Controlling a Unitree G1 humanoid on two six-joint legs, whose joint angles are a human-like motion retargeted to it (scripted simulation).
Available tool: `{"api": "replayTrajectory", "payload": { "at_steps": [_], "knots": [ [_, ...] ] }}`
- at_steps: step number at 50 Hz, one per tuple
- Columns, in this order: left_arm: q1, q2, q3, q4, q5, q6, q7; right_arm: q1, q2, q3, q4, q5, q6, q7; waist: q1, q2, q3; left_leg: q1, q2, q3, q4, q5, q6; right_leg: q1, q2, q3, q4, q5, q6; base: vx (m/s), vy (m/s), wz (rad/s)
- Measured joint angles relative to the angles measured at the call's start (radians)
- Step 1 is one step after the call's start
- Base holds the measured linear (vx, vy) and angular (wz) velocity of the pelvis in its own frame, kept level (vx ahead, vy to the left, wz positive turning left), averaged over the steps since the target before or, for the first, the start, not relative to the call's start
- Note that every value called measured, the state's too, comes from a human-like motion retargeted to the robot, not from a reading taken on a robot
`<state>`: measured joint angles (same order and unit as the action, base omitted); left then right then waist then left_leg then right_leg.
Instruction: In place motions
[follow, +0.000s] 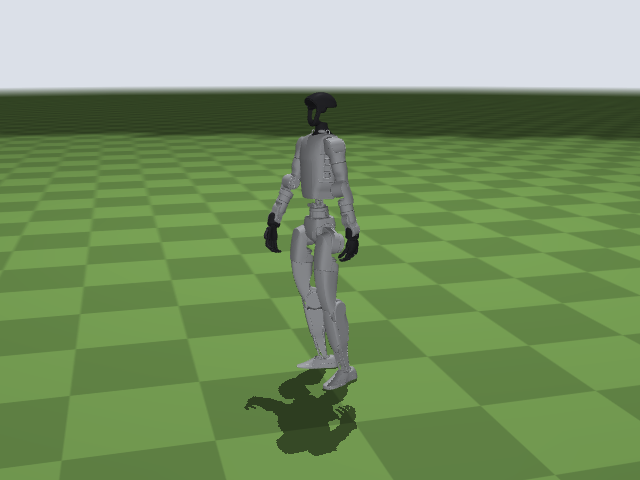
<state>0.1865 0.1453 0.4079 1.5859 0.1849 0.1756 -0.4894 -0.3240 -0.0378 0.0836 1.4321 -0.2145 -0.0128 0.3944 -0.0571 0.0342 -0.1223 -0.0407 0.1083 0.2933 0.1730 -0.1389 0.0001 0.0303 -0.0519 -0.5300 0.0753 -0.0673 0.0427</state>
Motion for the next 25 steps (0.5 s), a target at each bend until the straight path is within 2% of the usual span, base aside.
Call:
{"api": "replayTrajectory", "payload": {
  "at_steps": [2, 3, 6, 8, 10, 13, 15, 17, 20, 22, 25],
  "knots": [
    [-0.044, 0.009, -0.01, 0.006, -0.001, -0.005, 0.015, 0.036, -0.025, -0.014, 0.001, -0.021, 0.004, -0.006, -0.005, -0.008, 0.011, -0.031, -0.011, -0.044, -0.004, 0.033, -0.022, -0.019, -0.012, -0.001, 0.007, 0.006, 0.003, -0.05, 0.31, 0.27],
    [-0.072, 0.018, -0.024, 0.015, -0.009, -0.007, 0.03, 0.056, -0.039, -0.027, -0.006, -0.029, 0.006, -0.011, 0.0, -0.021, 0.028, -0.026, -0.012, -0.001, -0.009, 0.033, -0.01, -0.025, -0.025, 0.0, 0.018, 0.006, 0.004, -0.12, 0.2, -0.07],
    [-0.153, 0.06, -0.137, 0.066, -0.036, -0.026, 0.087, 0.12, -0.086, -0.07, -0.018, -0.027, -0.009, -0.033, 0.063, -0.047, 0.084, 0.011, -0.04, -0.015, -0.024, 0.033, 0.016, -0.031, -0.052, 0.03, 0.083, -0.01, -0.004, -0.04, 0.13, -0.42],
    [-0.203, 0.076, -0.228, 0.108, -0.024, -0.029, 0.117, 0.17, -0.107, -0.119, -0.013, -0.056, -0.01, -0.052, 0.084, -0.046, 0.093, 0.022, -0.042, -0.033, -0.024, 0.029, 0.02, -0.055, -0.064, 0.04, 0.15, -0.015, -0.025, 0.05, 0.22, -0.2],
    [-0.233, 0.068, -0.269, 0.114, 0.009, -0.009, 0.137, 0.23, -0.121, -0.157, 0.002, -0.102, 0.009, -0.078, 0.063, -0.027, 0.088, 0.016, -0.029, -0.065, -0.014, 0.029, 0.02, -0.095, -0.068, 0.024, 0.246, 0.036, -0.073, 0.08, 0.21, 0.17],
    [-0.317, 0.043, -0.289, 0.114, -0.062, -0.018, 0.112, 0.297, -0.157, -0.141, 0.059, -0.14, 0.007, -0.101, 0.018, 0.03, 0.099, 0.001, 0.04, -0.056, 0.011, 0.023, 0.009, -0.282, -0.134, 0.012, 0.634, 0.226, -0.208, 0.0, 0.17, -0.05],
    [-0.403, 0.009, -0.289, 0.092, -0.147, -0.047, 0.115, 0.336, -0.185, -0.141, 0.093, -0.198, 0.006, -0.12, -0.035, 0.055, 0.144, 0.011, 0.064, -0.041, 0.025, 0.019, 0.019, -0.419, -0.181, 0.05, 0.928, 0.206, -0.247, -0.12, 0.24, 0.25],
    [-0.504, -0.003, -0.319, 0.037, -0.192, -0.09, 0.133, 0.375, -0.214, -0.148, 0.135, -0.256, 0.036, -0.152, -0.107, 0.049, 0.201, 0.032, 0.035, -0.054, 0.026, 0.023, 0.05, -0.556, -0.316, 0.061, 1.215, 0.164, -0.275, -0.1, 0.25, 0.67],
    [-0.651, 0.009, -0.367, -0.086, -0.1, -0.144, 0.19, 0.439, -0.248, -0.155, 0.211, -0.293, 0.097, -0.181, -0.278, 0.061, 0.271, 0.038, 0.011, -0.107, 0.029, 0.041, 0.114, -0.826, -0.45, 0.14, 1.533, 0.132, -0.254, -0.08, 0.16, 1.59],
    [-0.753, 0.041, -0.412, -0.163, -0.046, -0.153, 0.2, 0.494, -0.266, -0.185, 0.252, -0.323, 0.147, -0.158, -0.393, 0.09, 0.309, 0.017, 0.048, -0.153, 0.055, 0.037, 0.139, -1.014, -0.465, 0.185, 1.63, 0.123, -0.216, -0.05, 0.01, 1.87],
    [-0.88, 0.063, -0.428, -0.264, -0.042, -0.161, 0.22, 0.59, -0.284, -0.232, 0.268, -0.338, 0.238, -0.102, -0.518, 0.122, 0.356, -0.02, 0.1, -0.196, 0.118, 0.011, 0.185, -1.214, -0.486, 0.187, 1.655, 0.097, -0.196, 0.04, -0.04, 1.31]
  ]
}}
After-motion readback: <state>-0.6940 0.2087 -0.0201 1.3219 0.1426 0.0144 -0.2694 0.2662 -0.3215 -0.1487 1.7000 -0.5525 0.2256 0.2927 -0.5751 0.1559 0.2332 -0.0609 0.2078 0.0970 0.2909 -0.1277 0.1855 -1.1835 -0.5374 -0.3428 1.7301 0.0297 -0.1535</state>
